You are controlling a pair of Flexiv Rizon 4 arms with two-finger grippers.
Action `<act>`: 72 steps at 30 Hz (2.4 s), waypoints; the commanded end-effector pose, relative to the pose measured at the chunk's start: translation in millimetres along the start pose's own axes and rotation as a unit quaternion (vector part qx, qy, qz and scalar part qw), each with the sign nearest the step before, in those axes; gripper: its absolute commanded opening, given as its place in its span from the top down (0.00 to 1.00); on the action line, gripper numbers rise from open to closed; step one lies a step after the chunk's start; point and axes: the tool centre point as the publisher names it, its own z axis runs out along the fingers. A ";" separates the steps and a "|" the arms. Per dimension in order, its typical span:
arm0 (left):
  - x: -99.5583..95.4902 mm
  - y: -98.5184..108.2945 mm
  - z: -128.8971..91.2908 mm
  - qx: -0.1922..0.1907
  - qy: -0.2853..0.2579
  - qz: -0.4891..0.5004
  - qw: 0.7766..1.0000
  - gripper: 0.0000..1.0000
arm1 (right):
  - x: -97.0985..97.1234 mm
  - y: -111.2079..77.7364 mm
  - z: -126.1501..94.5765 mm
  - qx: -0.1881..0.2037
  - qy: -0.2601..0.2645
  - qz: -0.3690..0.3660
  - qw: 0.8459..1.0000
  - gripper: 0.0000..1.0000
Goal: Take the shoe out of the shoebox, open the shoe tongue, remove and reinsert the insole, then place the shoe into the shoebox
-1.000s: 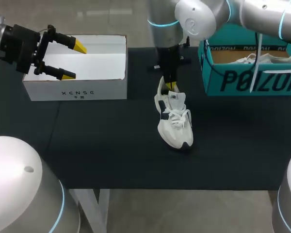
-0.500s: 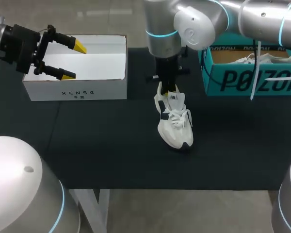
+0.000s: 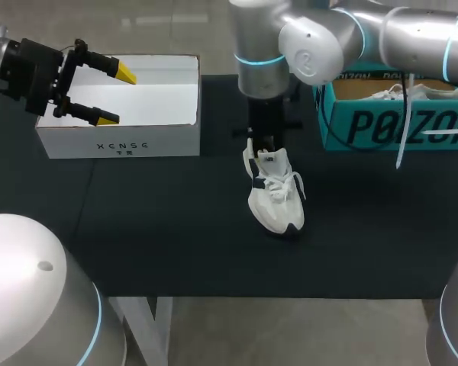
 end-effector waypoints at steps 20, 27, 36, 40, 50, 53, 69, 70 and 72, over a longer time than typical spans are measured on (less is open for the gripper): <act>-0.4 0.2 -0.1 0.000 0.001 0.000 1.000 0.00 | -2.3 -7.0 -10.2 -0.001 0.011 0.020 1.000 0.00; -0.4 0.2 -0.1 0.000 0.001 0.000 1.000 0.00 | -3.7 -13.7 -12.8 0.002 0.009 0.028 1.000 0.00; -0.4 0.2 -0.1 0.000 0.001 0.000 1.000 0.00 | -3.2 -17.0 -9.9 0.000 0.014 0.024 1.000 0.00; -0.4 0.2 -0.1 0.000 0.001 0.000 1.000 0.00 | 0.6 -7.9 -10.2 0.001 0.014 0.022 1.000 0.00; -0.4 0.2 -0.1 0.000 0.001 0.000 1.000 0.00 | -2.3 -4.7 -13.5 0.012 0.002 0.030 0.999 0.00; -0.4 0.2 -0.1 0.000 0.001 0.000 1.000 0.00 | -6.5 -11.2 -10.2 0.022 0.000 0.041 0.999 0.00; -0.4 0.2 -0.1 0.000 0.001 0.000 1.000 0.00 | -9.7 -40.0 -21.7 0.022 0.006 0.065 0.998 0.00; -0.4 0.2 -0.1 0.000 0.001 0.000 1.000 0.00 | -8.5 -41.0 -23.9 0.018 0.006 0.062 0.998 0.00; -0.4 0.2 -0.1 0.000 0.001 0.000 1.000 0.00 | -4.9 -41.8 -27.9 0.011 0.004 0.053 0.999 0.60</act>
